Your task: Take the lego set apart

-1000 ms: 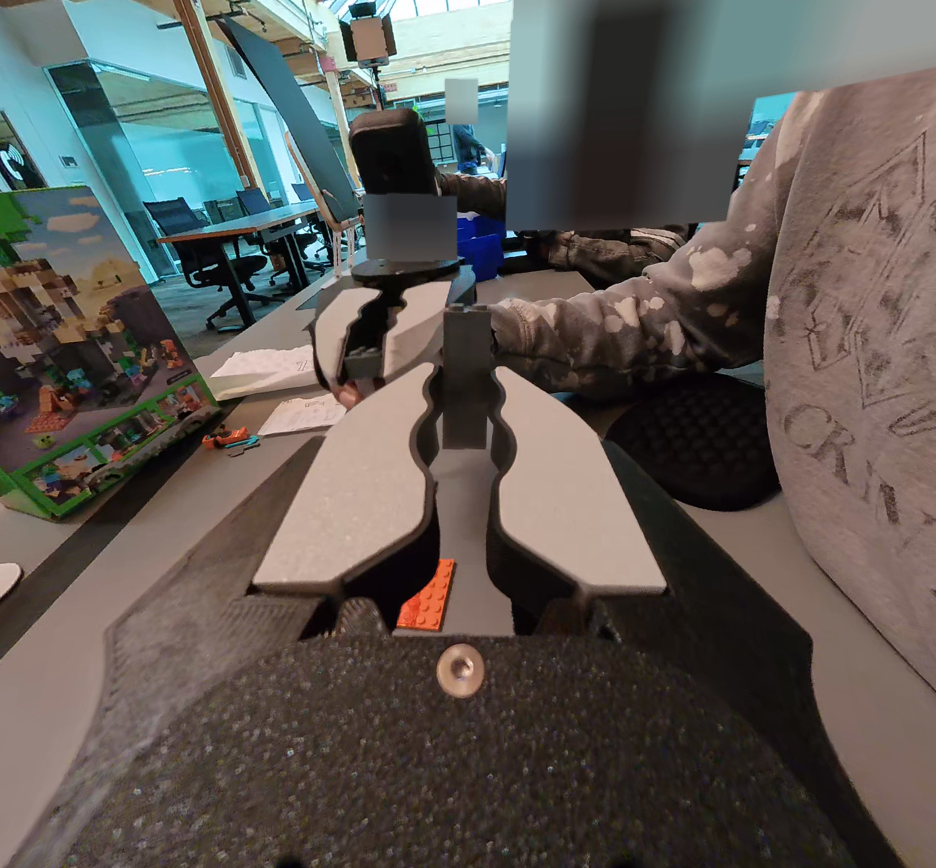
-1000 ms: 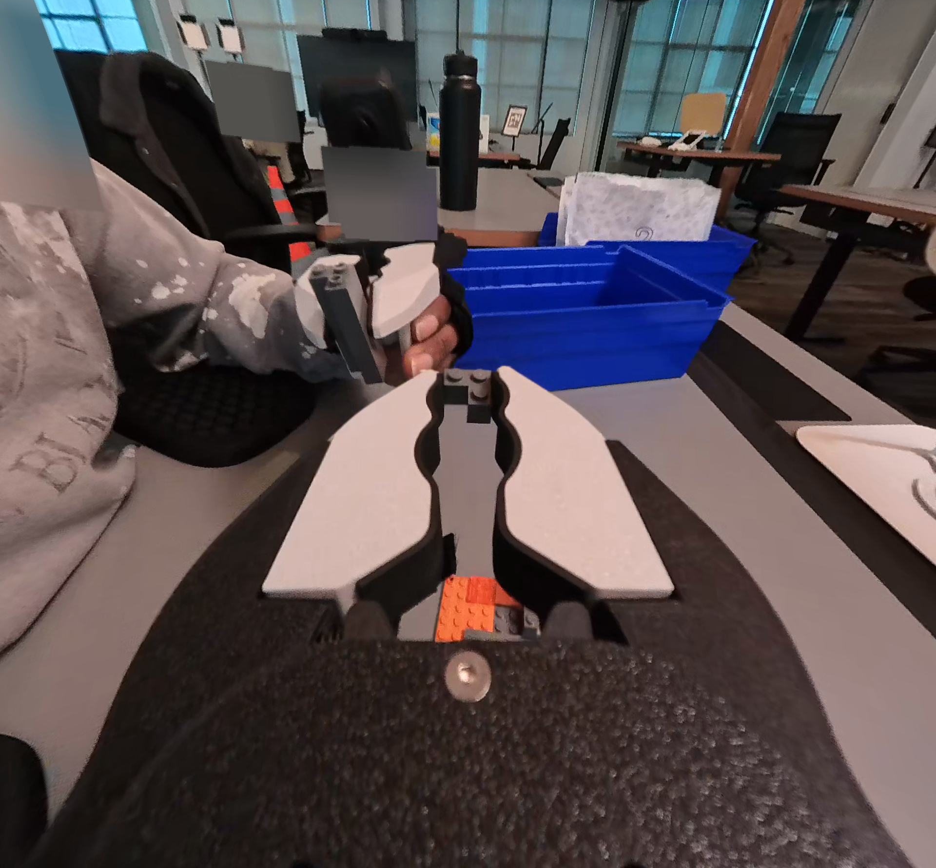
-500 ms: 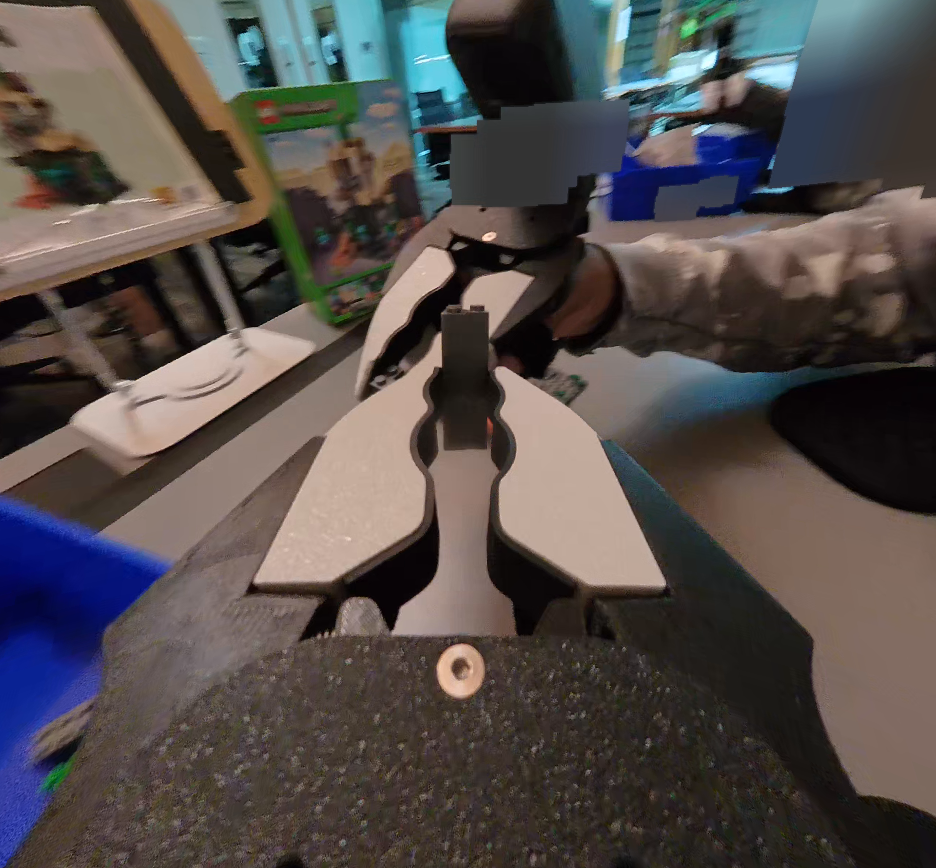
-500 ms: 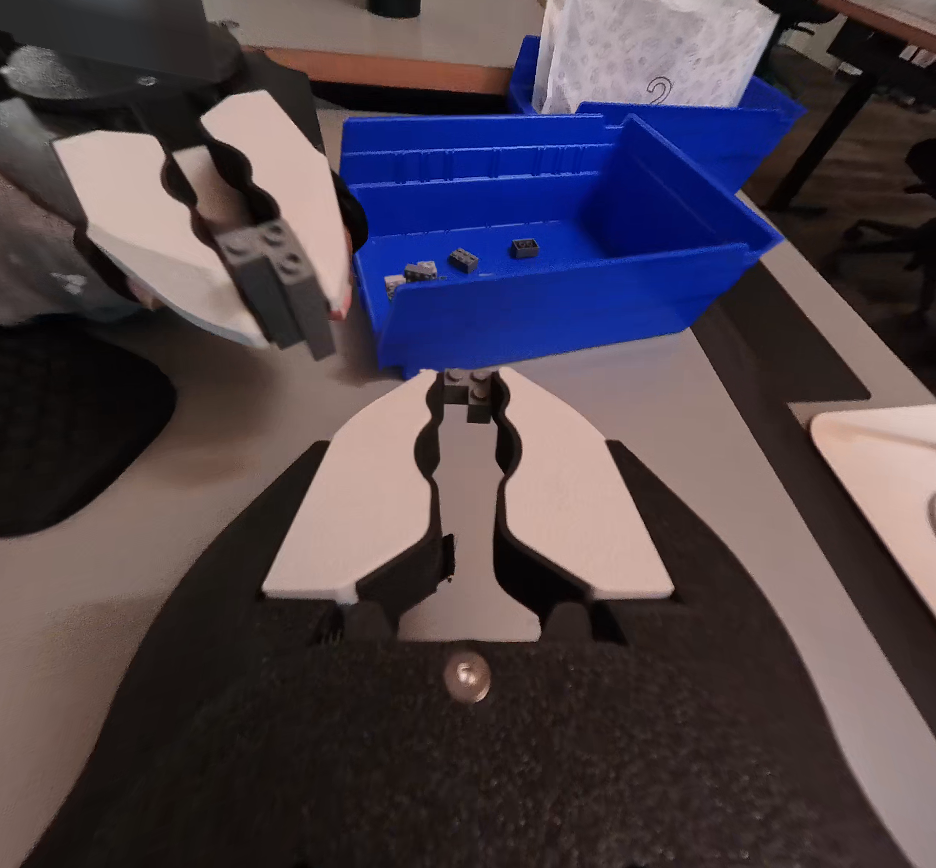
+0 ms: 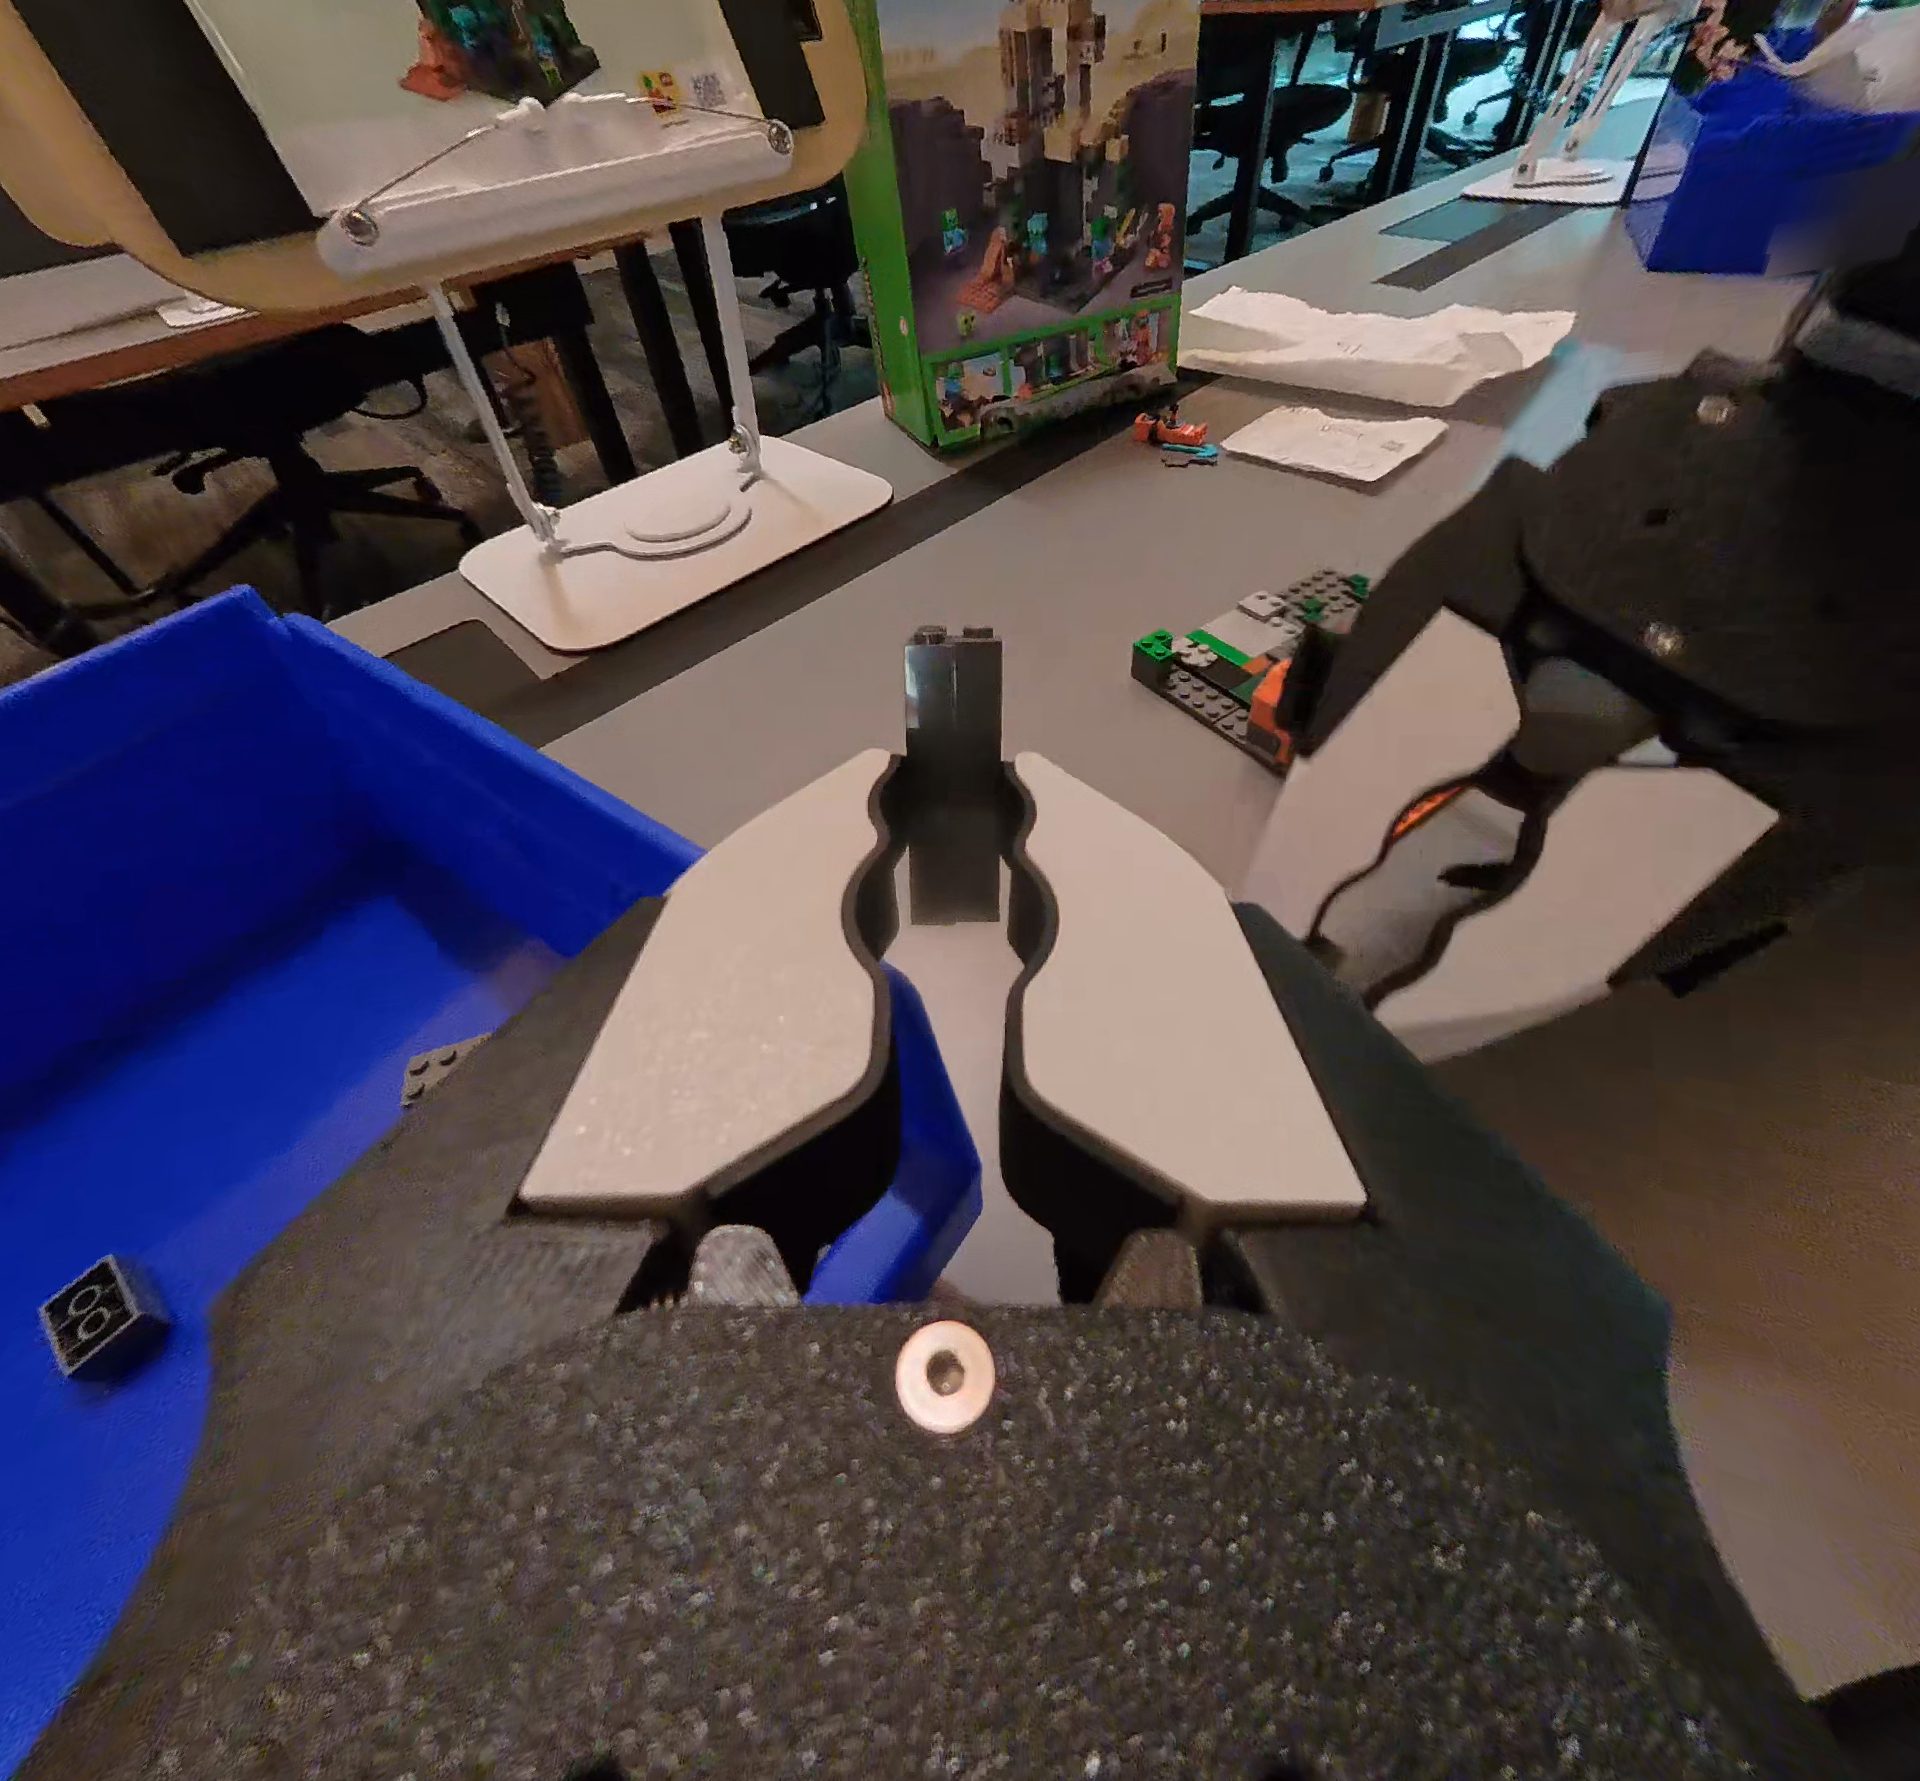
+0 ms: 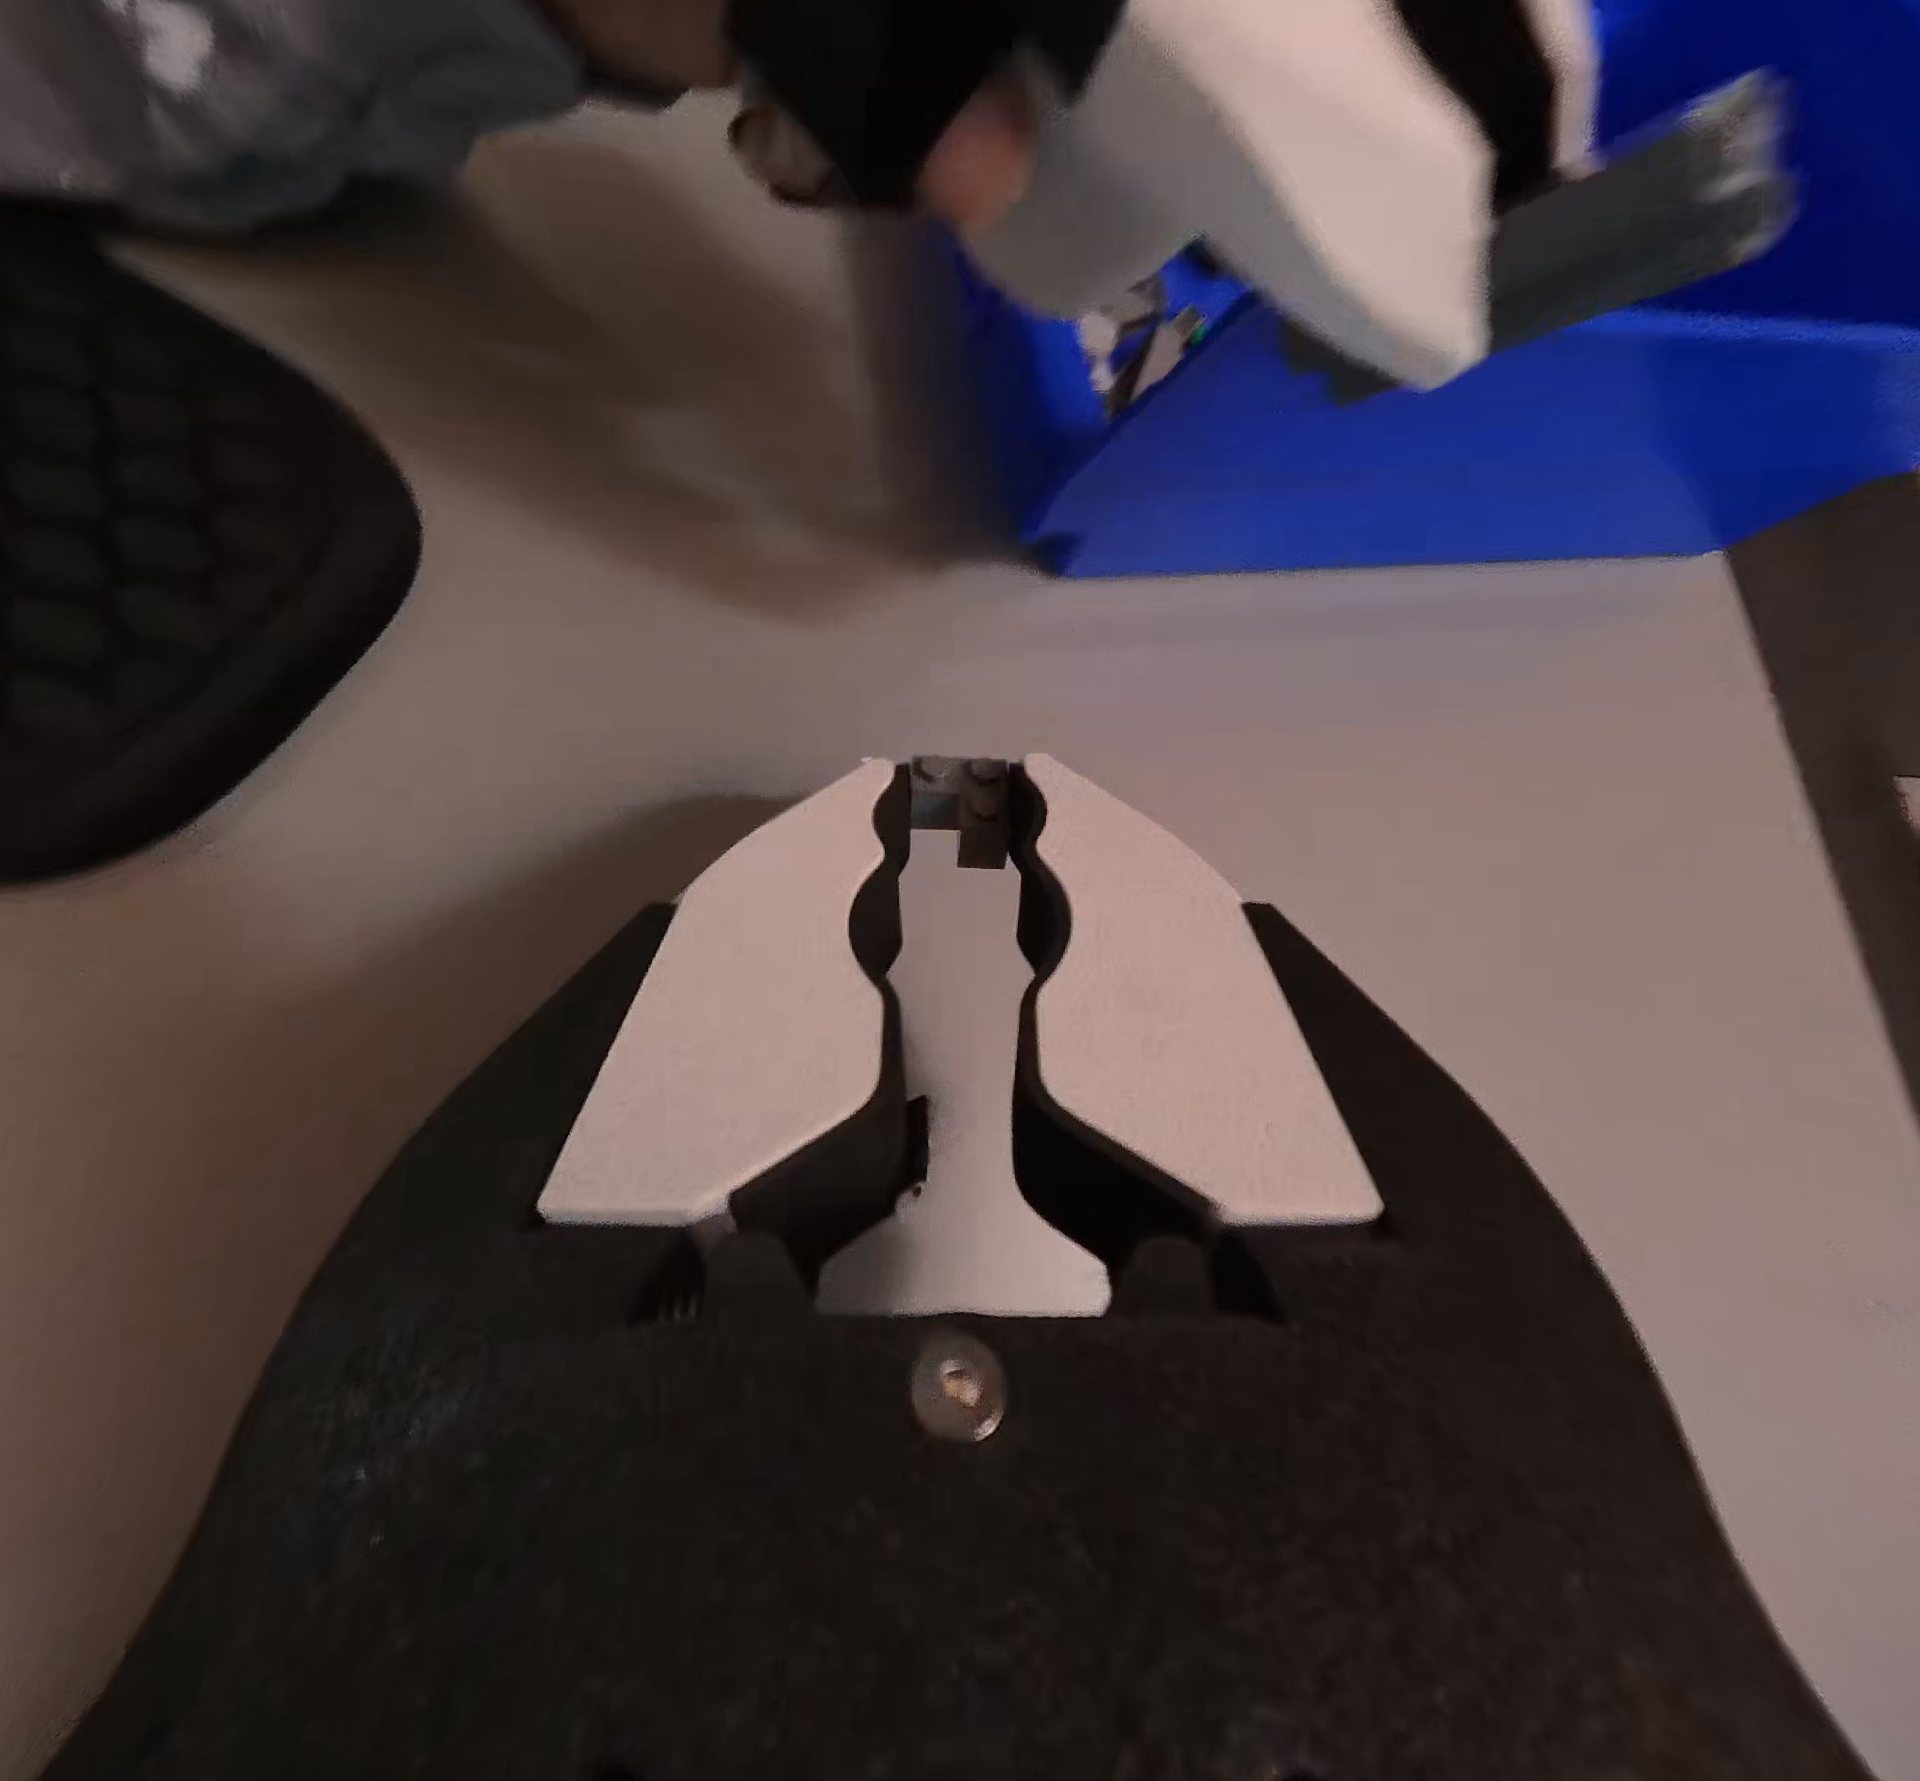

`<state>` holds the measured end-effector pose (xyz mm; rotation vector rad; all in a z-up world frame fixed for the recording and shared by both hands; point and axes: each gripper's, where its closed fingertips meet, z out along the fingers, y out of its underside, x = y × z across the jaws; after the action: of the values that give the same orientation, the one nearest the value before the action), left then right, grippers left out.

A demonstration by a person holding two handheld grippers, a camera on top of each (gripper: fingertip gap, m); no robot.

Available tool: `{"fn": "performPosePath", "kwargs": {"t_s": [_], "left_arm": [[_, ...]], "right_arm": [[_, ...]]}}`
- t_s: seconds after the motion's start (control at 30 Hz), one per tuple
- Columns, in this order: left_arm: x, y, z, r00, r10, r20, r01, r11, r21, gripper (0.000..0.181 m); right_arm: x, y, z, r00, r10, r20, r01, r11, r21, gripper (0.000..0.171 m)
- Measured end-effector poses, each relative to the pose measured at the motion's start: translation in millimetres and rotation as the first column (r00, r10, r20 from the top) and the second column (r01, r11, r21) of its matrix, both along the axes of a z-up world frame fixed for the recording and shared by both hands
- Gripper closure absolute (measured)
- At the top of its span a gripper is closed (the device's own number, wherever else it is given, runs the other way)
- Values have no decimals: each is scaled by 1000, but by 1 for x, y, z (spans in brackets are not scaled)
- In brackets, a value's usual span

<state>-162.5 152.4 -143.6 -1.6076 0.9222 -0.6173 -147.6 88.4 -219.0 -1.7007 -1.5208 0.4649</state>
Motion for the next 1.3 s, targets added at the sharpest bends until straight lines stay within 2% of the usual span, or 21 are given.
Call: {"fn": "performPosePath", "kwargs": {"t_s": [0.13,0.23,0.3,0.37,0.43,0.57,0.67,0.77,0.97,1.1,1.3], "left_arm": [[3,-4,0,1000,-10,-6,10,999,36,164],[1,-6,7,1000,-10,25,9,998,54,164],[3,-10,11,999,-28,32,26,997,73,165],[11,-23,17,994,-99,51,93,991,99,165],[24,-45,22,971,-227,73,216,967,133,165],[43,-89,31,861,-471,193,454,882,126,165],[51,-106,28,790,-562,245,559,824,88,165],[59,-120,19,746,-622,237,627,776,64,165],[69,-133,6,714,-668,210,678,734,30,165],[70,-137,7,681,-685,259,708,706,5,164],[73,-131,7,685,-660,309,701,712,-36,165]], "right_arm": [[3,-17,-22,998,24,52,-21,997,-68,153],[7,-24,-23,999,23,31,-18,988,-151,137],[10,-24,-12,999,8,-33,-14,984,-177,130],[15,-20,8,992,-25,-125,3,986,-168,129],[23,-17,34,973,-47,-227,12,988,-155,130],[41,-25,83,917,23,-399,-55,996,-69,140],[46,-38,99,894,86,-439,-102,995,-14,146],[42,-51,103,882,134,-452,-144,989,11,149],[39,-63,96,875,172,-453,-196,981,-7,163],[43,-65,96,865,181,-467,-216,976,-23,163],[51,-59,94,838,134,-529,-217,971,-97,163]]}}
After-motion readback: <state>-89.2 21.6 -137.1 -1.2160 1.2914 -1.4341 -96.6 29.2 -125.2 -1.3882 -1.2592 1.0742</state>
